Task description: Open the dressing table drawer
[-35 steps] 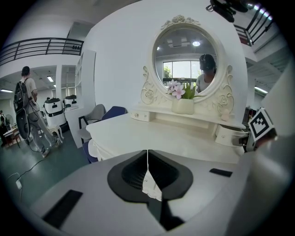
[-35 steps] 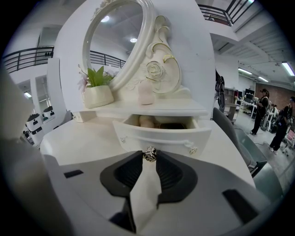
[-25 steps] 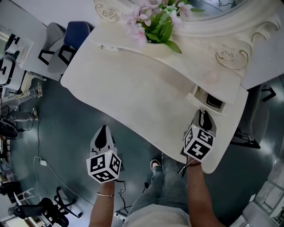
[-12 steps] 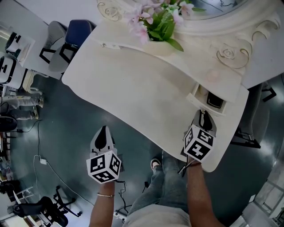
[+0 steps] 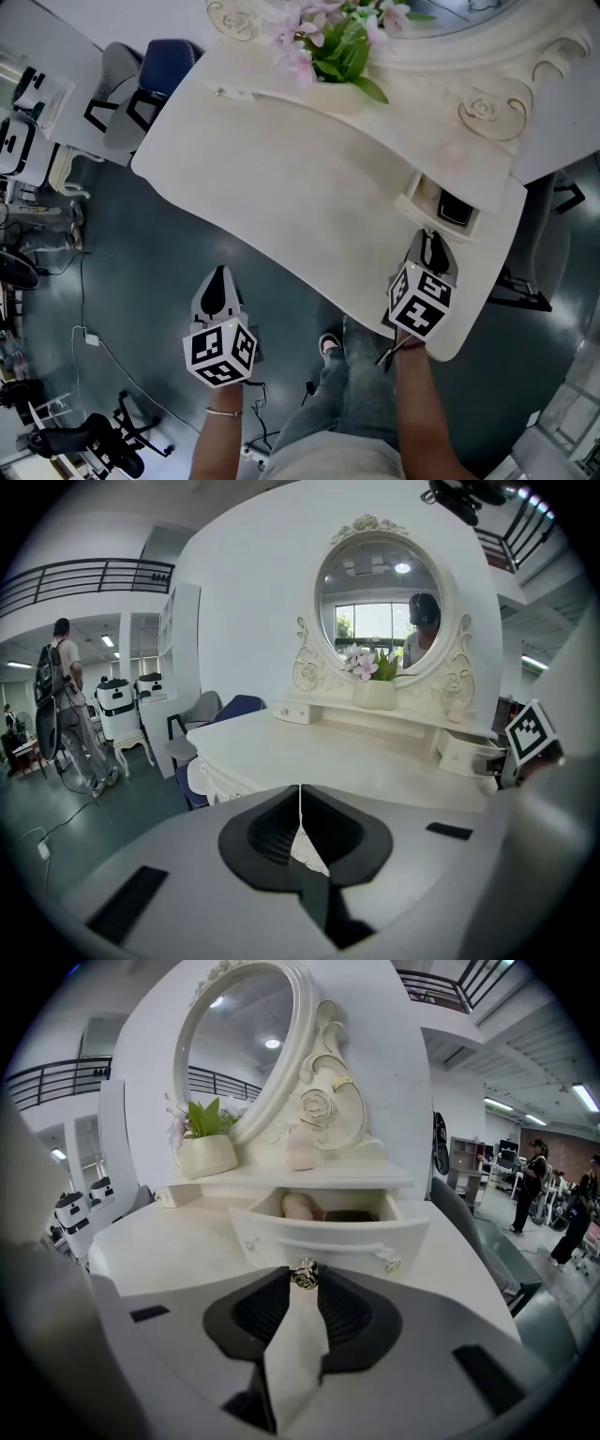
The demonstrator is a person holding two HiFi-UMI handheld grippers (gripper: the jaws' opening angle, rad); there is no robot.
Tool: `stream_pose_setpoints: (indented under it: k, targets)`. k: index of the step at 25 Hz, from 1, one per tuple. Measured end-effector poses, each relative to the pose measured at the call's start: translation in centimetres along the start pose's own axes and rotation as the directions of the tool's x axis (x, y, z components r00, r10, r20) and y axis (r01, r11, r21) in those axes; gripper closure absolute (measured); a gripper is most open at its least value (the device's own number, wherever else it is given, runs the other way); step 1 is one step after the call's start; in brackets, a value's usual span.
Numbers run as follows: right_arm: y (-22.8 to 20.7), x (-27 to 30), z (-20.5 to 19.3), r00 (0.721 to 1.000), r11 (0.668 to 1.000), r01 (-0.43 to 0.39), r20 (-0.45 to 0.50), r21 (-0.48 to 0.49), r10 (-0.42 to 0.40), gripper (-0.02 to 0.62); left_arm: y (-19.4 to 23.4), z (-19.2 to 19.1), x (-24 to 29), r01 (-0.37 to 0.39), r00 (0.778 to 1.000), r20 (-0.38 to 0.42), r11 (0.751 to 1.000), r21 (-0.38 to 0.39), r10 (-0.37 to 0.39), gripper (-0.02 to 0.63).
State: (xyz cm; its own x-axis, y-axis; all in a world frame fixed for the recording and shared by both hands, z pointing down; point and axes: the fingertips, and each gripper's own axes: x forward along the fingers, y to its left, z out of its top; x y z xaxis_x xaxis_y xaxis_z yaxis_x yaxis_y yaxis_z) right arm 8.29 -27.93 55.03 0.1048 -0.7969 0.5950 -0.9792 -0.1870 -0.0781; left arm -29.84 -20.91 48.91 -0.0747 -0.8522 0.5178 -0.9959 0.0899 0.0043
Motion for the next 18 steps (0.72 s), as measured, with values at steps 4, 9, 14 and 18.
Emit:
stream_pose_setpoints:
  k: [4,9,14,18]
  targets:
    - [0.00,0.02,-0.01,1.000,1.000,0.000,0.003,0.004,0.000,0.495,0.11,-0.14,-0.13,-0.004,1.000,-0.003,1.000,0.000,0.004,0.584]
    - [0.01,0.02,-0.05,1.000,1.000,0.003,0.005,0.004,-0.003,0.494,0.01,-0.21,-0.15,-0.006,1.000,-0.003,1.000,-0.002,0.006,0.584]
    - [-0.05,0.04,0.05,1.000,1.000,0.005,0.009,0.002,-0.005,0.494,-0.22,-0.04,-0.17,-0.006,1.000,0.001,1.000,-0.005,0.006,0.584]
    - [-0.07,0.04,0.09,1.000,1.000,0.005,0.009,-0.002,-0.005,0.494,-0.02,-0.34,-0.44,-0.010,1.000,-0.002,1.000,-0.006,0.010,0.584]
